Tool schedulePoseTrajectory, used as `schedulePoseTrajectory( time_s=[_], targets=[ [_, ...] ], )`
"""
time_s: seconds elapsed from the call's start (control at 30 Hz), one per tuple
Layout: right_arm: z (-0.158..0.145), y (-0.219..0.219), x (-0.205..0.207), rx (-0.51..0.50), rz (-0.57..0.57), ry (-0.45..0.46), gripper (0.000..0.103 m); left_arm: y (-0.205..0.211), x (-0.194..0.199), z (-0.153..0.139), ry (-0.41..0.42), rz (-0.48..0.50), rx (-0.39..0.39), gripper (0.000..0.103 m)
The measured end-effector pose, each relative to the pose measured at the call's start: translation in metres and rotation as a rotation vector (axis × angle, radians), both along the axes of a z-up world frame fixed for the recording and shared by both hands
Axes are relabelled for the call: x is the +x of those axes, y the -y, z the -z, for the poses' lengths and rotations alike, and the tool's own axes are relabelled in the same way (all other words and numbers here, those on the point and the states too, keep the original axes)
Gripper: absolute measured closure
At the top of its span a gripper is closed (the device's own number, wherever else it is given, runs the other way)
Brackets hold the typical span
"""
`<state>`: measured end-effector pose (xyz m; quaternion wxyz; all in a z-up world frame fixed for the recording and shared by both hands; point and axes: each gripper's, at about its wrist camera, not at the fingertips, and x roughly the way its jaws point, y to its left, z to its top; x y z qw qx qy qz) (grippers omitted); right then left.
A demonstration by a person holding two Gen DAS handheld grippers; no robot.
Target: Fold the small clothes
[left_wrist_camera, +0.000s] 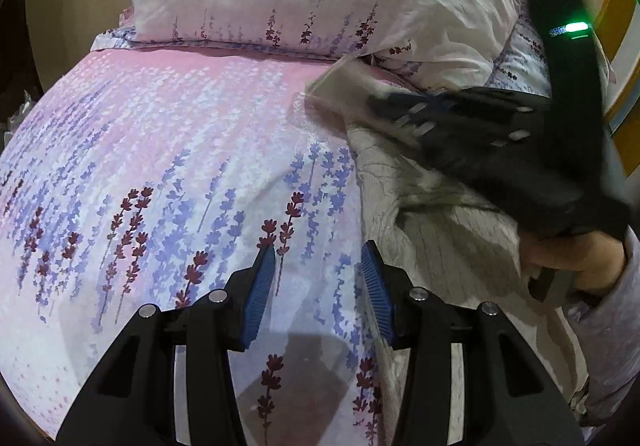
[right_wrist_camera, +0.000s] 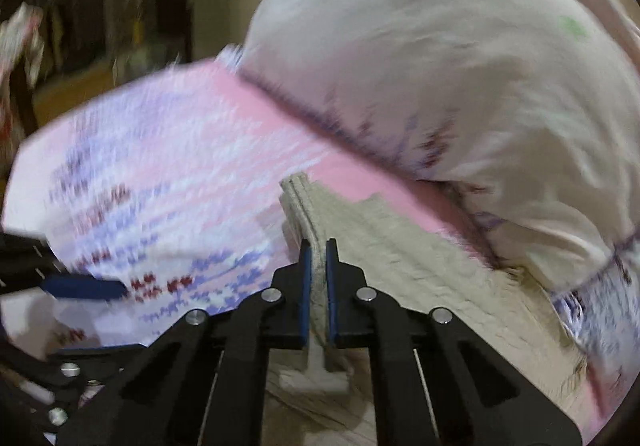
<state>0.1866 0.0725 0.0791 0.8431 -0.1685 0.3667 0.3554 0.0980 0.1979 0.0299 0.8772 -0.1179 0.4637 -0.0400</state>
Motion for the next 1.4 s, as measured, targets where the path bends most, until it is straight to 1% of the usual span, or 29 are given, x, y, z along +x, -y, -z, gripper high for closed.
schedulePoseTrajectory(
  time_s=[0.03, 0.13, 0.17, 0.23, 0.27, 0.33, 0.37, 0.4, 0.43, 0.47, 0.53, 0.57, 0.63, 0.67, 0.7, 0.8, 0.83, 0.87, 0.93, 1.03, 1.1, 1.13, 1.17, 1.23, 1.3, 1.37, 1.4],
  targets=[
    [-0.007, 0.008, 0.001, 0.034, 0.022, 0.000, 0.096, -0.002, 0.003, 0.001, 0.002, -0.001, -0.020, 0.057],
    [-0.035, 0.057, 0.005, 0.192, 0.137, 0.007, 0.096, -0.009, 0.013, 0.001, 0.012, -0.018, -0.125, 0.056],
    [-0.041, 0.069, 0.006, 0.225, 0.167, 0.013, 0.096, -0.009, 0.016, 0.001, 0.015, -0.023, -0.144, 0.056],
    [-0.057, 0.115, 0.007, 0.324, 0.272, 0.030, 0.096, -0.010, 0.022, -0.001, 0.027, -0.027, -0.187, 0.056],
    [-0.060, 0.130, 0.007, 0.352, 0.307, 0.036, 0.096, -0.010, 0.028, -0.002, 0.030, -0.030, -0.206, 0.056],
    [-0.066, 0.178, 0.003, 0.430, 0.420, 0.050, 0.096, -0.007, 0.038, -0.003, 0.030, -0.027, -0.243, 0.056],
    [-0.065, 0.209, -0.002, 0.472, 0.495, 0.050, 0.096, -0.006, 0.041, -0.002, 0.028, -0.027, -0.253, 0.056],
    [-0.063, 0.228, -0.004, 0.493, 0.543, 0.044, 0.096, -0.005, 0.047, -0.001, 0.022, -0.027, -0.266, 0.056],
    [-0.058, 0.250, -0.008, 0.519, 0.600, 0.033, 0.096, -0.003, 0.053, 0.000, 0.017, -0.028, -0.276, 0.056],
    [-0.047, 0.278, -0.013, 0.545, 0.685, 0.010, 0.096, -0.002, 0.061, 0.003, 0.008, -0.031, -0.288, 0.056],
    [-0.026, 0.311, -0.019, 0.569, 0.789, -0.048, 0.096, 0.000, 0.070, 0.007, -0.012, -0.042, -0.302, 0.056],
    [-0.007, 0.330, -0.020, 0.574, 0.847, -0.116, 0.096, -0.001, 0.079, 0.012, -0.028, -0.047, -0.313, 0.056],
    [0.021, 0.350, -0.021, 0.582, 0.904, -0.216, 0.096, 0.001, 0.086, 0.018, -0.050, -0.058, -0.327, 0.056],
    [0.037, 0.362, -0.021, 0.594, 0.936, -0.286, 0.096, 0.002, 0.090, 0.019, -0.046, -0.061, -0.333, 0.056],
    [0.047, 0.367, -0.021, 0.612, 0.947, -0.326, 0.094, 0.004, 0.093, 0.019, -0.047, -0.062, -0.327, 0.056],
    [0.063, 0.379, -0.022, 0.693, 0.947, -0.428, 0.083, 0.006, 0.098, 0.018, -0.051, -0.061, -0.335, 0.056],
    [0.065, 0.383, -0.020, 0.709, 0.943, -0.448, 0.071, 0.006, 0.098, 0.018, -0.053, -0.057, -0.334, 0.056],
    [0.066, 0.385, -0.017, 0.723, 0.941, -0.457, 0.061, 0.008, 0.100, 0.017, -0.051, -0.052, -0.329, 0.056],
    [0.067, 0.393, -0.013, 0.744, 0.950, -0.464, 0.060, 0.010, 0.103, 0.018, -0.053, -0.052, -0.331, 0.056],
    [0.069, 0.398, -0.006, 0.747, 0.971, -0.459, 0.061, 0.009, 0.106, 0.020, -0.060, -0.062, -0.361, 0.056],
    [0.071, 0.402, -0.005, 0.731, 0.983, -0.456, 0.072, 0.009, 0.109, 0.020, -0.061, -0.065, -0.364, 0.057],
    [0.073, 0.401, -0.001, 0.717, 0.983, -0.465, 0.087, 0.010, 0.111, 0.021, -0.062, -0.066, -0.364, 0.057],
    [0.073, 0.400, 0.001, 0.710, 0.980, -0.475, 0.094, 0.010, 0.112, 0.021, -0.062, -0.068, -0.363, 0.059],
    [0.073, 0.397, 0.006, 0.684, 0.974, -0.476, 0.095, 0.012, 0.116, 0.022, -0.066, -0.063, -0.352, 0.070],
    [0.066, 0.393, 0.007, 0.662, 0.958, -0.444, 0.095, 0.013, 0.120, 0.023, -0.067, -0.058, -0.344, 0.085],
    [0.057, 0.392, 0.006, 0.655, 0.940, -0.408, 0.096, 0.013, 0.122, 0.022, -0.057, -0.051, -0.336, 0.093],
    [0.051, 0.390, 0.005, 0.649, 0.929, -0.385, 0.096, 0.013, 0.123, 0.020, -0.050, -0.047, -0.334, 0.094]
  ],
)
